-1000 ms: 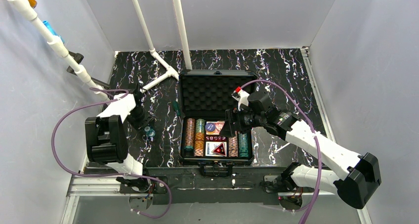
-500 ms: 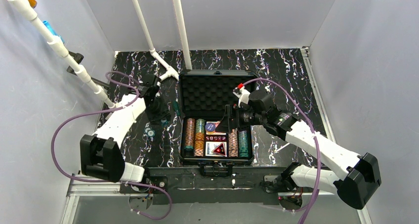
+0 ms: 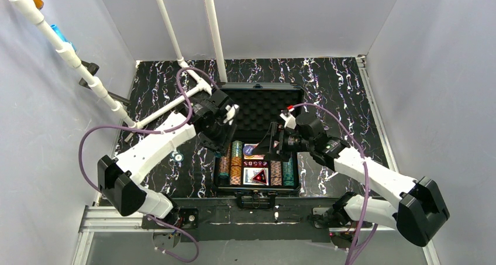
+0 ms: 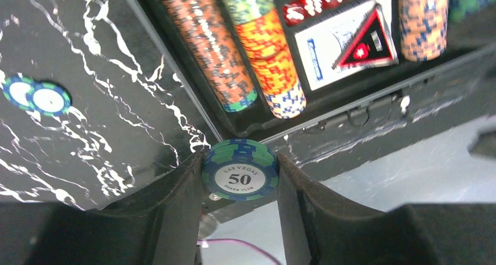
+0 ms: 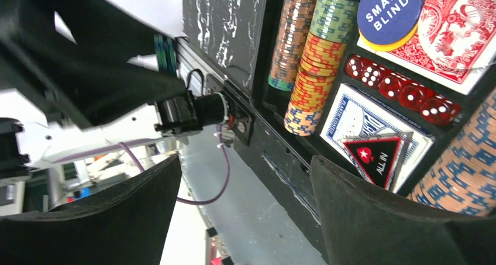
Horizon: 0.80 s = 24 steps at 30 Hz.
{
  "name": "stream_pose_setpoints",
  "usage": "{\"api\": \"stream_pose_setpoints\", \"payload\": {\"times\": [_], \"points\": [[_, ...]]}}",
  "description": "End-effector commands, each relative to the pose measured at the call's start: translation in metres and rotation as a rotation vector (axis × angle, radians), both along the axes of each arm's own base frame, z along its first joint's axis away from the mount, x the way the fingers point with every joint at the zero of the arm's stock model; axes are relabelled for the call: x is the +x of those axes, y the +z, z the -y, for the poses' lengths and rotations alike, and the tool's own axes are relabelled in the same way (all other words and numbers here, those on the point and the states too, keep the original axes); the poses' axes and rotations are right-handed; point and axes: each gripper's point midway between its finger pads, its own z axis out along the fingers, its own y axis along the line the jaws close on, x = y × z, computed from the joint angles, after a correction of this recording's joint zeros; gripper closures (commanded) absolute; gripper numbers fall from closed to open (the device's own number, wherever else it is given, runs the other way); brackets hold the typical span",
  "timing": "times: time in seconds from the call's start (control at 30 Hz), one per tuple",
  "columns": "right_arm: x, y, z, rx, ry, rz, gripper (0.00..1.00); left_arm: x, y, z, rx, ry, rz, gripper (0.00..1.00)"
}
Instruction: Pack up texas hold em set
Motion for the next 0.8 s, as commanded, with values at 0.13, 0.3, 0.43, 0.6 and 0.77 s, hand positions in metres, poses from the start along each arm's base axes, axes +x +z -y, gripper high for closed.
{"api": "stream_pose_setpoints", "payload": {"times": [0.13,0.3,0.43,0.6,0.77], "points": [[0.012,0.015,-0.022,0.18,-0.01,-0.128,0.13,-0.02,0.017,0.032,-0.001,-0.406,0.069,1.0],[0.011,0.004,-0.029,0.21,0.016,-0.183,0.18,-0.025,0.013,0.048,0.019,-0.485,0.071,1.0],[0.004,0.006,-0.035,0.268,0.074,-0.178,0.2,-0.028,0.012,0.06,-0.004,-0.515,0.072,1.0],[-0.01,0.009,-0.045,0.31,0.145,-0.177,0.2,-0.031,0.013,0.071,-0.029,-0.542,0.066,1.0],[-0.02,0.013,-0.055,0.336,0.192,-0.175,0.25,-0.034,0.01,0.076,-0.028,-0.559,0.053,1.0]]}}
